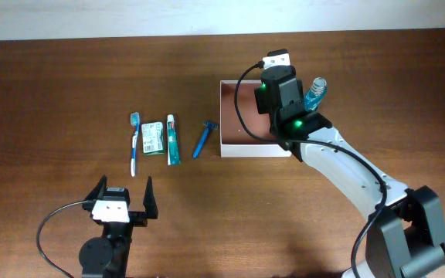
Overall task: Pack container
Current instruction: 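Carry the soap bottle into the pink box and release it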
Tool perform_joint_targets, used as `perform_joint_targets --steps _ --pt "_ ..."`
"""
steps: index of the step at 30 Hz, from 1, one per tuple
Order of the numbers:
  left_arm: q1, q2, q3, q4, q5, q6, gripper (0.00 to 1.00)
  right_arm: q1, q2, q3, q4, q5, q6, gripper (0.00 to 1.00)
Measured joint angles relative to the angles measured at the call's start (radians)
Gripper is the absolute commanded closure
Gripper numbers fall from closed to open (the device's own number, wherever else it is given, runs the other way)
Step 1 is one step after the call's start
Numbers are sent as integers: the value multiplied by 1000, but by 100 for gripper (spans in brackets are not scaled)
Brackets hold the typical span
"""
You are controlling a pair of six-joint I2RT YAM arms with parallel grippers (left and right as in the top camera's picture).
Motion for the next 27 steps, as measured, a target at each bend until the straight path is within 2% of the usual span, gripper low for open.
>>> perform_joint_targets --steps 14,16,17,22,27 --pt "0 0 0 0 0 0 1 0 66 0 5 15 0 81" --pt "0 0 0 0 0 0 1 0 66 0 7 16 0 56" --pt "0 0 0 0 0 0 1 0 66 0 8 19 2 52" --pt "0 0 0 0 0 0 0 0 66 8 19 37 2 34" --pt "0 0 0 0 0 0 1 0 66 10 19 42 0 29"
